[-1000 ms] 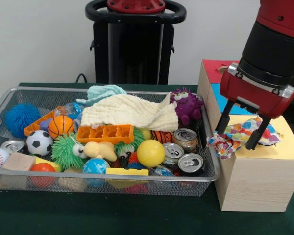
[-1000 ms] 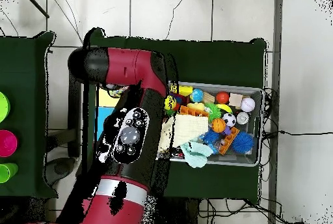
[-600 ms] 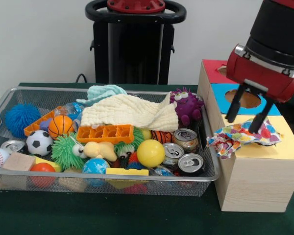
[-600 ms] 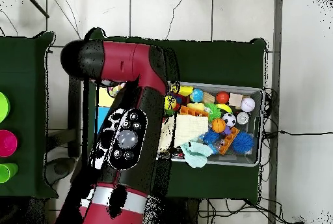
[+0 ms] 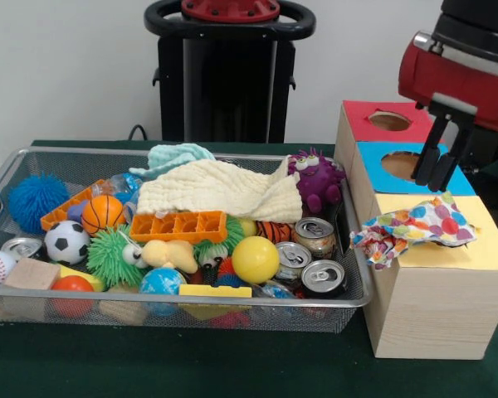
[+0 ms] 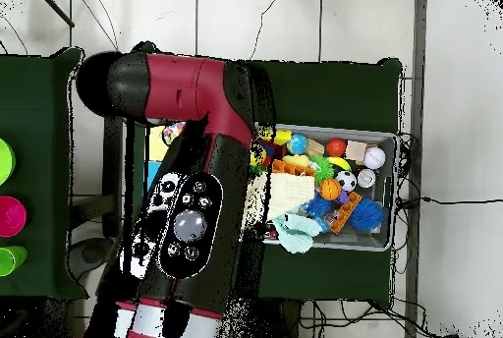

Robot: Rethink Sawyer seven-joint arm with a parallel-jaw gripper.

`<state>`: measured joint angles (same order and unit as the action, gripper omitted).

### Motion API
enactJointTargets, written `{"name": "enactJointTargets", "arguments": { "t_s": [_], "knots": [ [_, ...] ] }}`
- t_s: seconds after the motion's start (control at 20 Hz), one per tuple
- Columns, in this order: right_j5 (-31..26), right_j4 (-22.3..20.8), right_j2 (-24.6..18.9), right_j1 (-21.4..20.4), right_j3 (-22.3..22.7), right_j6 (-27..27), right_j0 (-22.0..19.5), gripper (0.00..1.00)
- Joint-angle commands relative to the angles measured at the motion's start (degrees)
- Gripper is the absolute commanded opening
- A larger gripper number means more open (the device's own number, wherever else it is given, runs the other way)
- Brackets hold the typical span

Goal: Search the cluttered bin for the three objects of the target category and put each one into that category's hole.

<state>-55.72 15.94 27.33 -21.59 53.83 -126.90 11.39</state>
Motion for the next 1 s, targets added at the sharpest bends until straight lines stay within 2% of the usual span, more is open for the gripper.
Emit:
{"name": "enactJointTargets", "arguments": {
  "t_s": [0.05,0.35,1.0],
  "knots": [
    [-1.8,-0.5,-5.5,-1.1,8.0,-5.6,-0.4,0.0],
    [1.7,-0.1,-6.9,-0.4,12.0,-6.5,0.2,0.0],
    [3.6,1.0,-7.9,-0.3,15.5,-7.9,1.2,0.0]
  ]
}}
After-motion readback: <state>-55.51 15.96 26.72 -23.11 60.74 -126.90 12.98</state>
